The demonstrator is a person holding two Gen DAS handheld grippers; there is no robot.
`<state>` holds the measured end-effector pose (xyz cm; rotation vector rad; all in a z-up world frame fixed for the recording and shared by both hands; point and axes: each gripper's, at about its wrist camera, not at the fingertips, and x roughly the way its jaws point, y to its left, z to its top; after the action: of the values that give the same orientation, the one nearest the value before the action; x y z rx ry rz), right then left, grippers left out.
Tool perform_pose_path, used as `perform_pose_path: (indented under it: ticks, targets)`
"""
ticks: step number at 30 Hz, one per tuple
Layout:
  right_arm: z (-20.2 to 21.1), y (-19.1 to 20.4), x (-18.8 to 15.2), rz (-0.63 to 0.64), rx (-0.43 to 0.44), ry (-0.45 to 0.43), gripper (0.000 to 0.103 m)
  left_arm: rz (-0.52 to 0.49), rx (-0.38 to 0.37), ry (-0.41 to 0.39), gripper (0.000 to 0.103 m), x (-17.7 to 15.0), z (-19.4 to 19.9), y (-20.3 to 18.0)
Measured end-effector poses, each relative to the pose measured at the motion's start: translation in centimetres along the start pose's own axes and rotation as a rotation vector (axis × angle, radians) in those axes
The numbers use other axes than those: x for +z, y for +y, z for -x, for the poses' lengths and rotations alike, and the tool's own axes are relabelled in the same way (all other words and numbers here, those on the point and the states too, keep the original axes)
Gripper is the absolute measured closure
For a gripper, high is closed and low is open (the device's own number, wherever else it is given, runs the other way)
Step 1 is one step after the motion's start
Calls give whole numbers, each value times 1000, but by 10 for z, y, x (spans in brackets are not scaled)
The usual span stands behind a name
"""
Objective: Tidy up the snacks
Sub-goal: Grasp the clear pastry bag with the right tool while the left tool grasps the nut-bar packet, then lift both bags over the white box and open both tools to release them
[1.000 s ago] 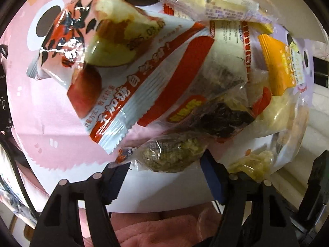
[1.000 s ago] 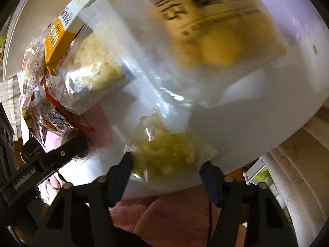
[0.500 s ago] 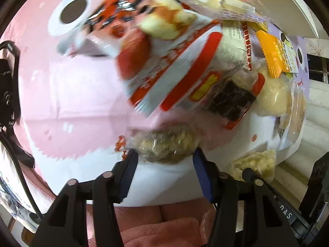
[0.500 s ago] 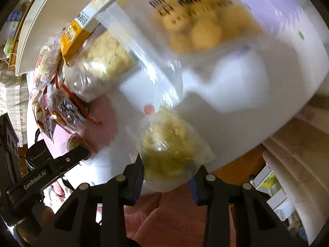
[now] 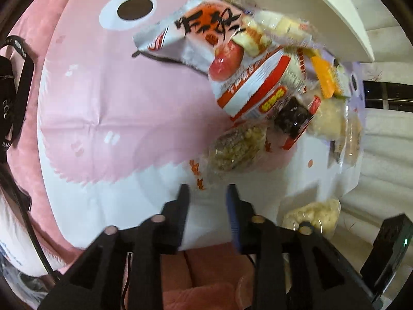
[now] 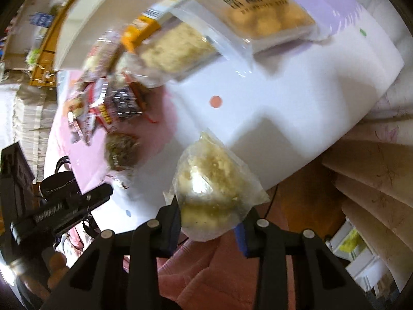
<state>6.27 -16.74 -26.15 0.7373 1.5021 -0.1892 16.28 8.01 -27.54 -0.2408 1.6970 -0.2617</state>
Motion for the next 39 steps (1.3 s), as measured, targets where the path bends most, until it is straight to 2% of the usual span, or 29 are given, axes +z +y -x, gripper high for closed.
perform_pose_path:
  ticks: [1, 3, 4, 6, 8, 16, 21, 23, 29, 32, 34, 36, 38, 39]
  targets:
    - [4, 3, -4, 13, 7, -22, 68, -1, -10, -8, 64, 2, 2, 1]
    - [12, 7, -9, 36, 14, -67, 68, 6, -36, -20, 46, 6, 3, 3]
    - [15, 9, -10, 46, 16, -85, 68, 14, -48, -25, 43, 8, 4, 3]
    - [23, 11, -12, 69, 16, -120, 68, 33, -63, -39, 29, 11, 1, 2]
    - [31, 8, -11, 89, 14, -154, 68, 63, -79, -47, 24, 15, -6, -4]
    - [66, -3, 22, 156, -13, -240, 68, 165, -31, -37, 23, 31, -30, -19]
    - [80, -5, 45, 206, -30, -257, 68, 222, -17, -15, 23, 39, -44, -25]
    - [82, -3, 55, 235, -34, -253, 68, 234, 2, 9, 22, 40, -51, -30]
    - [89, 4, 83, 315, -40, -256, 68, 280, 82, 10, 21, 46, -61, -45]
    - [93, 8, 97, 358, -43, -255, 68, 322, 119, 6, 21, 49, -65, -51]
    - [94, 10, 106, 391, -46, -251, 68, 337, 166, 7, 28, 50, -66, -52]
    - [95, 11, 112, 413, -44, -247, 68, 337, 185, -1, 50, 52, -65, -60]
    - [96, 11, 120, 432, -39, -240, 68, 342, 162, 7, 65, 54, -66, -70]
    - [97, 11, 125, 440, -34, -236, 68, 352, 145, 22, 66, 54, -68, -74]
